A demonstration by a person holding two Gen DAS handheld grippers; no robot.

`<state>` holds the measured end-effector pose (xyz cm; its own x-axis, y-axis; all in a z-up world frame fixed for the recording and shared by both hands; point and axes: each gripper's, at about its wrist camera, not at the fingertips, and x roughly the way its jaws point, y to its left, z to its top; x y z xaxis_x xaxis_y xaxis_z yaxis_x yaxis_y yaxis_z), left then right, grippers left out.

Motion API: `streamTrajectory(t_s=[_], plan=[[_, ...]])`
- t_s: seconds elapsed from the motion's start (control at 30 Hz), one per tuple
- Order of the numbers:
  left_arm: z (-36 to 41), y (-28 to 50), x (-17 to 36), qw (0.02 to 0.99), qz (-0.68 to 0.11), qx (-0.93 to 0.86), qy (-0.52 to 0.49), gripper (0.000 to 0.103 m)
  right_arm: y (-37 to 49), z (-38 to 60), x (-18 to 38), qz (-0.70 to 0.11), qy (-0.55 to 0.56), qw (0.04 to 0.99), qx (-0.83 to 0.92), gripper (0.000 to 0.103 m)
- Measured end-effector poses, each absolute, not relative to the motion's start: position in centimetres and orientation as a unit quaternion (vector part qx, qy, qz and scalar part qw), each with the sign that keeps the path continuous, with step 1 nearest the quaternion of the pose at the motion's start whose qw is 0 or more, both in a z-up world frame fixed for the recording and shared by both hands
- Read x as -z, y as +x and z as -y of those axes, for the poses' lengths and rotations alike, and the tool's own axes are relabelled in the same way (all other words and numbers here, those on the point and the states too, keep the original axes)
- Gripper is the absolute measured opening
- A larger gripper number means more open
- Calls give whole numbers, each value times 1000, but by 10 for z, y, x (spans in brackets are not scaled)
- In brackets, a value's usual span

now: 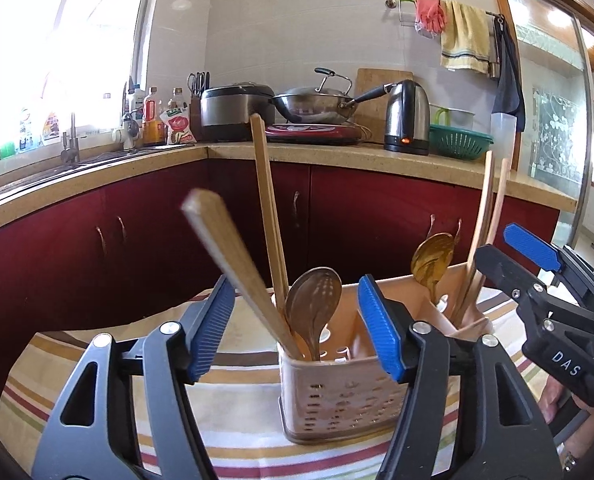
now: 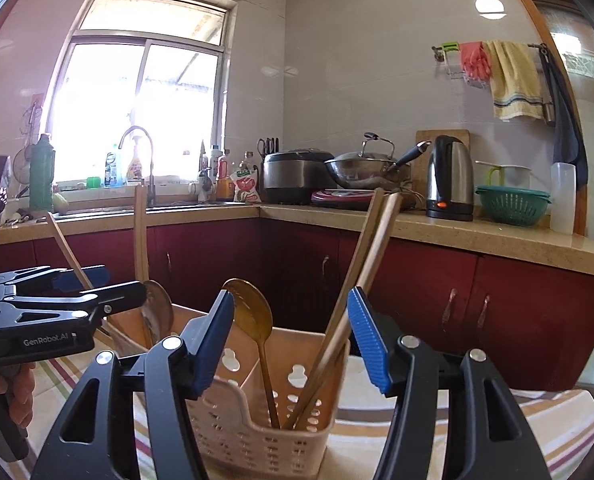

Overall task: Organize utensils
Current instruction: 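Withdraw both open tools from the caddy toward the white spoon and fork, then lower the right tool around the white ceramic spoon while the left tool moves over the fork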

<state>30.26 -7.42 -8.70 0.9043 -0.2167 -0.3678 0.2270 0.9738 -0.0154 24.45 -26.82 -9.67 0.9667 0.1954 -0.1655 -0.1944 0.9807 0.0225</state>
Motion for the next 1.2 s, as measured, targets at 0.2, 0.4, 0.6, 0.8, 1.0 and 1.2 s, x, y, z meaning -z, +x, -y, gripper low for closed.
streamTrajectory(t_s=[0.2, 0.4, 0.6, 0.8, 1.0, 1.2], plan=[[65, 271, 79, 976, -190, 109, 8, 70, 220, 277, 93, -126, 30, 988, -81, 58], [54, 237, 90, 967, -232, 100, 4, 71, 196, 275, 105, -180, 43, 981, -63, 58], [35, 213, 110, 955, -282, 87, -3, 71, 180, 263, 132, -243, 54, 967, -61, 58], [12, 189, 131, 947, -314, 71, -10, 71, 173, 241, 162, -302, 53, 949, -70, 58], [-14, 175, 147, 941, -336, 50, -17, 71, 176, 221, 187, -354, 53, 931, -76, 58], [-33, 173, 160, 935, -351, 35, -24, 71, 184, 209, 203, -389, 38, 918, -63, 58]])
